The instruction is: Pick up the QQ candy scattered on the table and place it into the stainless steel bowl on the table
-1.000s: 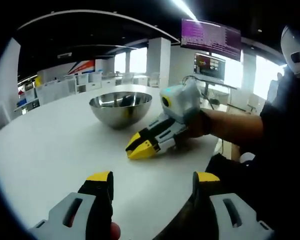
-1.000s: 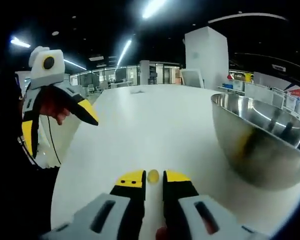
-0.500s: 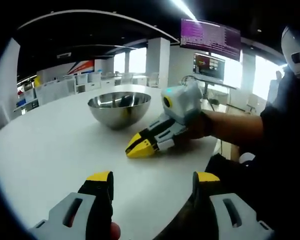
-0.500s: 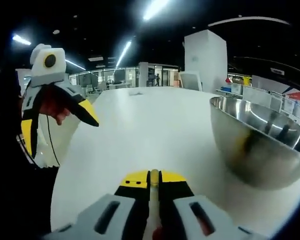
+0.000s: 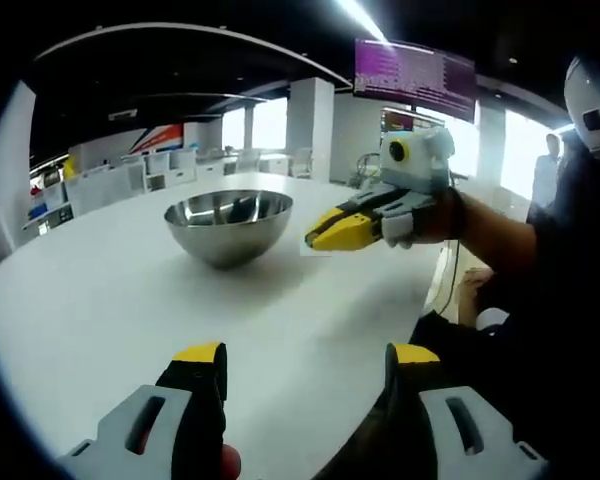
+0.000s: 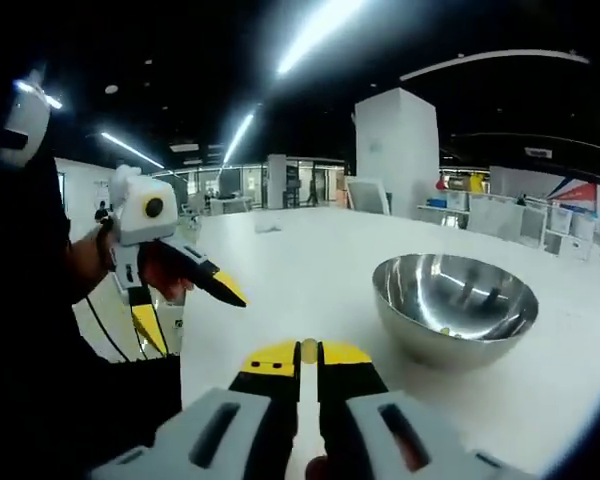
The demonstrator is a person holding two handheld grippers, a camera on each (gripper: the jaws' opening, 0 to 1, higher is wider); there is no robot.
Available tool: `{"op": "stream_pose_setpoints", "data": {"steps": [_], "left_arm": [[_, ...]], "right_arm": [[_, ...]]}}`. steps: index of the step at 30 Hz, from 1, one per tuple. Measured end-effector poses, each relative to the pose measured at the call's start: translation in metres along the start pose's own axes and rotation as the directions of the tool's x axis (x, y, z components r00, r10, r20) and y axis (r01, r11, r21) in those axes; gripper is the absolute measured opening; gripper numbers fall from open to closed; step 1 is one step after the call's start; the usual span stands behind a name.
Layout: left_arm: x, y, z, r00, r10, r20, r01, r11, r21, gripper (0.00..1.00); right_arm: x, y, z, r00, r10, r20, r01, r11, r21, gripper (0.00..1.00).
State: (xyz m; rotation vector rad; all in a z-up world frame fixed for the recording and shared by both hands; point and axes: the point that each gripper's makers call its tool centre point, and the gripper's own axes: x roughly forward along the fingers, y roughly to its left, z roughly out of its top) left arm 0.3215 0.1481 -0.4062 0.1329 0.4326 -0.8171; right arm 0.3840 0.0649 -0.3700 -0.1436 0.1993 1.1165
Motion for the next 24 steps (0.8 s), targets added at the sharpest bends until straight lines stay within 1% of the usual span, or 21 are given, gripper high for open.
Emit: {"op": "stream_pose_setpoints", "data": {"steps": [3,4,8,11,13,15,19,24], "left_arm": [[-0.001,0.000,0.001,1.000,0.001,0.000,-0.001,1.000,0.004,0.65],[-0.001,0.000,0.001,1.000,0.002,0.000,-0.002,1.000,0.005,0.65],[-0.004,0.004,0.000,1.000,0.014,-0.002,-0.014,1.000,0.002,0.65],[-0.006,0.006,0.000,1.000,0.021,-0.002,-0.021,1.000,0.000,0.65],[-0.006,0.007,0.000,1.000,0.023,-0.002,-0.023,1.000,0.001,0.65],[-0.006,0.007,0.001,1.000,0.022,-0.004,-0.022,1.000,0.002,0.65],[-0.006,0.008,0.002,1.000,0.024,-0.003,-0.024,1.000,0.004,0.65],[-0.005,0.009,0.003,1.000,0.020,-0.005,-0.020,1.000,0.008,0.65]], "right_arm": [[-0.024,-0.004,0.004,0.999,-0.035,0.009,0.035,0.999,-0.003,0.07],[-0.027,-0.005,0.005,0.999,-0.040,0.010,0.040,0.999,-0.004,0.07],[-0.059,-0.013,0.006,0.995,-0.101,0.017,0.101,0.995,-0.008,0.07],[-0.079,-0.019,0.003,0.991,-0.134,0.024,0.134,0.991,0.018,0.07],[-0.089,-0.024,-0.001,0.987,-0.156,0.027,0.155,0.987,0.032,0.07],[-0.096,-0.027,-0.005,0.984,-0.174,0.023,0.173,0.984,0.049,0.07],[-0.103,-0.032,-0.010,0.981,-0.193,0.027,0.191,0.979,0.072,0.07],[-0.104,-0.036,-0.012,0.979,-0.201,0.023,0.199,0.977,0.078,0.07]]}}
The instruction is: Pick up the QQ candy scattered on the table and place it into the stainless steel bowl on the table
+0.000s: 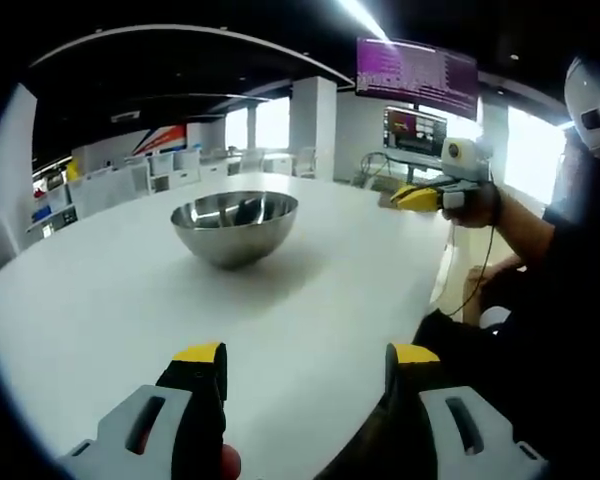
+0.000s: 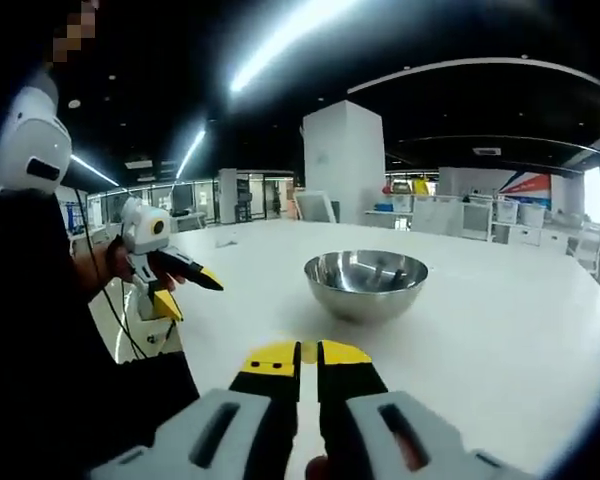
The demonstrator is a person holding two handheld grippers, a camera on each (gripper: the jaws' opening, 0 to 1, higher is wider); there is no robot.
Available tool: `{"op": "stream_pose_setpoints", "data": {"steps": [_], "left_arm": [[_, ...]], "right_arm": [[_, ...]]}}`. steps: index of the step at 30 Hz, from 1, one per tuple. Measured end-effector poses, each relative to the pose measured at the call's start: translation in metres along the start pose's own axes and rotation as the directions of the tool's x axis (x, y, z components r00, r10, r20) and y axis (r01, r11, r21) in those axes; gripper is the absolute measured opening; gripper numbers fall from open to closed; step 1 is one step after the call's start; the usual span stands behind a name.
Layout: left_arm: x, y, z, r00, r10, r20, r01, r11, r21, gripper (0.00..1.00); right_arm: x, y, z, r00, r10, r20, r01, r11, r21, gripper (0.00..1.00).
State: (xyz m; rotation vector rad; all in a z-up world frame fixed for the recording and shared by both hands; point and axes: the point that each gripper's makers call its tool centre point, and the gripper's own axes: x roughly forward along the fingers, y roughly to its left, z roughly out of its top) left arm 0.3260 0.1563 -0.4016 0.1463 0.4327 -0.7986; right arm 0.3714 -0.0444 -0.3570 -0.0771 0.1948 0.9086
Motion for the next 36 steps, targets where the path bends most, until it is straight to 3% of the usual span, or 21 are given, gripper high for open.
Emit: {"op": "stream_pose_setpoints", "data": {"steps": [7,13,19,24,31,36], "left_arm": [[0.002,0.000,0.000,1.000,-0.003,-0.002,0.003,1.000,-0.001,0.65],[0.002,0.000,0.000,1.000,-0.005,0.000,0.005,1.000,-0.003,0.64],[-0.002,0.003,-0.003,1.000,0.005,-0.002,-0.005,1.000,-0.009,0.64],[-0.005,0.004,-0.007,1.000,0.015,0.000,-0.015,1.000,-0.019,0.64],[-0.006,0.005,-0.009,1.000,0.016,-0.003,-0.016,1.000,-0.024,0.64],[-0.006,0.002,-0.006,1.000,0.012,0.005,-0.012,1.000,-0.014,0.64]], "right_arm": [[0.009,-0.009,0.009,1.000,-0.001,0.001,0.001,1.000,-0.009,0.07],[0.030,-0.031,0.032,1.000,-0.001,-0.008,0.001,0.998,-0.057,0.07],[0.066,-0.055,0.061,0.999,0.029,-0.024,-0.031,0.992,-0.118,0.07],[0.100,-0.068,0.074,0.996,0.050,-0.072,-0.062,0.982,-0.177,0.07],[0.147,-0.084,0.072,0.986,0.066,-0.153,-0.096,0.977,-0.193,0.07],[0.177,-0.096,0.053,0.965,0.056,-0.256,-0.114,0.969,-0.217,0.07]]}}
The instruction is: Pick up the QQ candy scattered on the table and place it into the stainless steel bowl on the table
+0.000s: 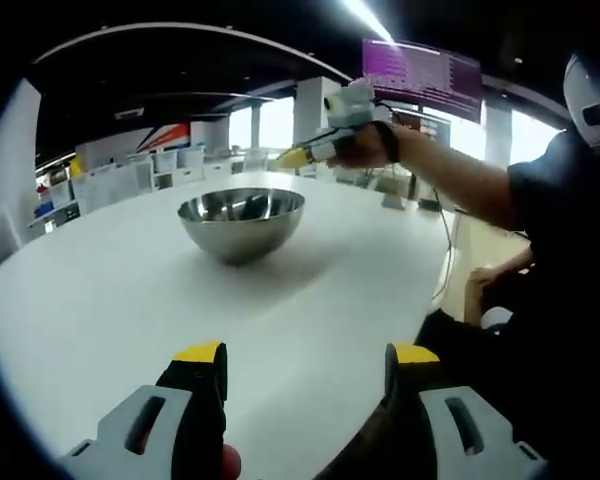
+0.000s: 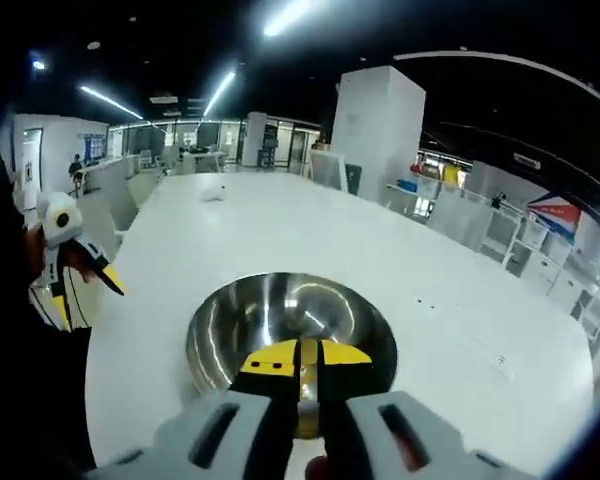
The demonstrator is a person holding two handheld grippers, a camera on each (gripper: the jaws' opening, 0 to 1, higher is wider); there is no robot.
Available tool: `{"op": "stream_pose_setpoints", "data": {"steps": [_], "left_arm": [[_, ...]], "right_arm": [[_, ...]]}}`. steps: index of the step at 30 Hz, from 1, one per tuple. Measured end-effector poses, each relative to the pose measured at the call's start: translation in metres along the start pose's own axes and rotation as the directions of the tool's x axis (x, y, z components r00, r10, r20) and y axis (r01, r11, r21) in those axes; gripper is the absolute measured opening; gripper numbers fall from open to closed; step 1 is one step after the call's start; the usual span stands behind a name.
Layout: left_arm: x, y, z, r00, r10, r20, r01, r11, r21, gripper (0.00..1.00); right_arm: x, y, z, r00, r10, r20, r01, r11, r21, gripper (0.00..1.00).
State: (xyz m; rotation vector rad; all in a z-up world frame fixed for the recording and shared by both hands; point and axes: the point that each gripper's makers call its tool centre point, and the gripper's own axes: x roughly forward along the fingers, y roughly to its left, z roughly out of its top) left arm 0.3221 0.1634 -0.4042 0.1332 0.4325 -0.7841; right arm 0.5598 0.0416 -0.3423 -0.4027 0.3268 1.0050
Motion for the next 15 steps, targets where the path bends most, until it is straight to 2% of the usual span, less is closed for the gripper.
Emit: {"op": "stream_pose_setpoints", "data": {"steps": [5,6,9,15], "left_arm": [[-0.002,0.001,-0.003,1.000,0.007,-0.004,-0.007,1.000,-0.007,0.64],[-0.002,0.001,-0.003,1.000,0.008,-0.003,-0.008,1.000,-0.007,0.64],[-0.004,0.000,-0.002,1.000,0.008,0.003,-0.008,1.000,-0.007,0.64],[-0.007,0.001,-0.004,1.000,0.015,0.005,-0.015,1.000,-0.015,0.64]], "right_arm": [[0.023,0.000,-0.015,0.995,0.019,-0.102,-0.026,0.997,-0.066,0.07],[0.027,0.010,-0.016,0.993,0.026,-0.119,-0.035,0.997,-0.073,0.07],[0.035,0.013,-0.021,0.988,0.034,-0.150,-0.046,0.996,-0.078,0.07],[0.037,0.024,-0.025,0.982,0.054,-0.182,-0.072,0.993,-0.094,0.07]]}}
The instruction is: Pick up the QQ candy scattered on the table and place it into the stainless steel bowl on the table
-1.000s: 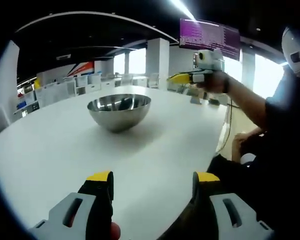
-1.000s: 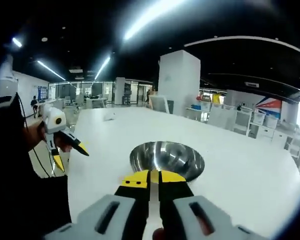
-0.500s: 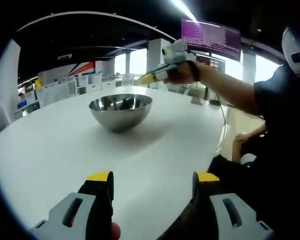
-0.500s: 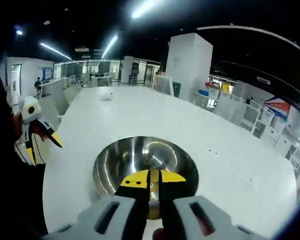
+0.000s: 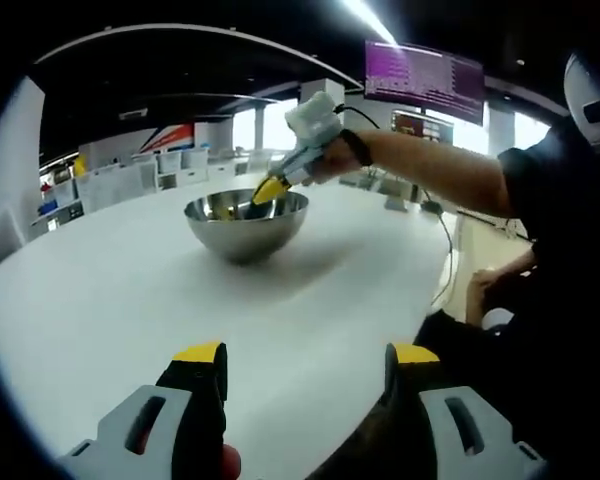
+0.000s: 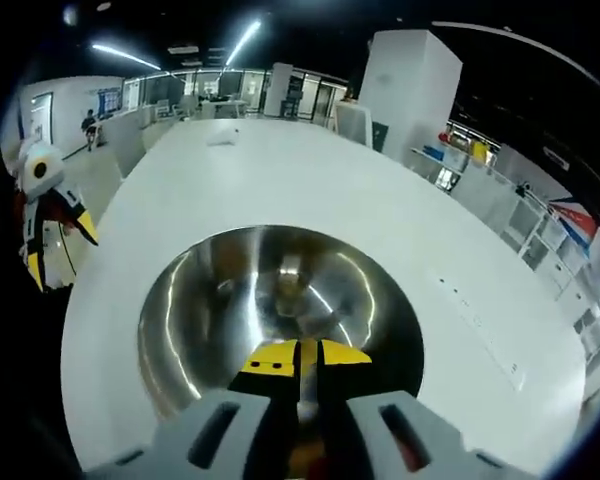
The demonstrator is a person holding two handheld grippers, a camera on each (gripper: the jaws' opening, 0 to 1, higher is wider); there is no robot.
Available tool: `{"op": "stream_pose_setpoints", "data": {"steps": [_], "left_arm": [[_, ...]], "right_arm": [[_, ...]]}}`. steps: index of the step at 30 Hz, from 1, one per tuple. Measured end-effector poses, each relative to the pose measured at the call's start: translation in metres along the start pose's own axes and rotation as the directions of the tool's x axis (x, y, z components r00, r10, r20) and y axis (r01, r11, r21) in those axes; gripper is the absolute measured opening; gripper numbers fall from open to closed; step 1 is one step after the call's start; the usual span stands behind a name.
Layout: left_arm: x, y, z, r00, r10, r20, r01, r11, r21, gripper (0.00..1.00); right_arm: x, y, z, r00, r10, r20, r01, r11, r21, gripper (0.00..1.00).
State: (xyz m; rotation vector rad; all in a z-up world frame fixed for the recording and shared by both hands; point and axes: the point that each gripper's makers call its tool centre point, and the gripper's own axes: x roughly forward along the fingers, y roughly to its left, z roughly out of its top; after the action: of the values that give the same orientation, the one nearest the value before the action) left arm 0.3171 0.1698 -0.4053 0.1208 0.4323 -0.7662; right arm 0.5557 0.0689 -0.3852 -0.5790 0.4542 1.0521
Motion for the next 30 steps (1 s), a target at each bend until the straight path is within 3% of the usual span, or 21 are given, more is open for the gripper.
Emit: {"op": "stream_pose_setpoints", "data": {"steps": [4,17,19,21,30], "left_arm": [[0.0000,-0.0001,-0.0006,1.000,0.001,-0.005,-0.001,1.000,0.002,0.64],[-0.0002,-0.0007,0.0016,1.000,-0.003,0.002,0.003,1.000,0.003,0.64],[-0.0007,-0.0007,0.0019,1.000,-0.002,0.003,0.002,1.000,0.003,0.64],[-0.0018,-0.0002,0.0020,1.000,0.001,0.004,-0.001,1.000,0.004,0.64],[-0.0024,-0.0007,0.0037,1.000,-0.003,0.009,0.003,1.000,0.006,0.64]], "right_arm": [[-0.0007,0.0072,-0.0023,1.000,0.010,-0.010,-0.010,1.000,-0.007,0.08],[-0.0028,0.0033,-0.0032,1.000,0.016,-0.018,-0.016,1.000,-0.011,0.09],[-0.0020,0.0046,-0.0028,1.000,0.022,-0.014,-0.022,1.000,-0.014,0.13],[-0.0018,0.0074,-0.0023,0.999,0.033,-0.013,-0.033,0.999,-0.013,0.25],[-0.0055,0.0072,0.0020,1.000,0.027,-0.005,-0.027,0.999,-0.020,0.25]]}}
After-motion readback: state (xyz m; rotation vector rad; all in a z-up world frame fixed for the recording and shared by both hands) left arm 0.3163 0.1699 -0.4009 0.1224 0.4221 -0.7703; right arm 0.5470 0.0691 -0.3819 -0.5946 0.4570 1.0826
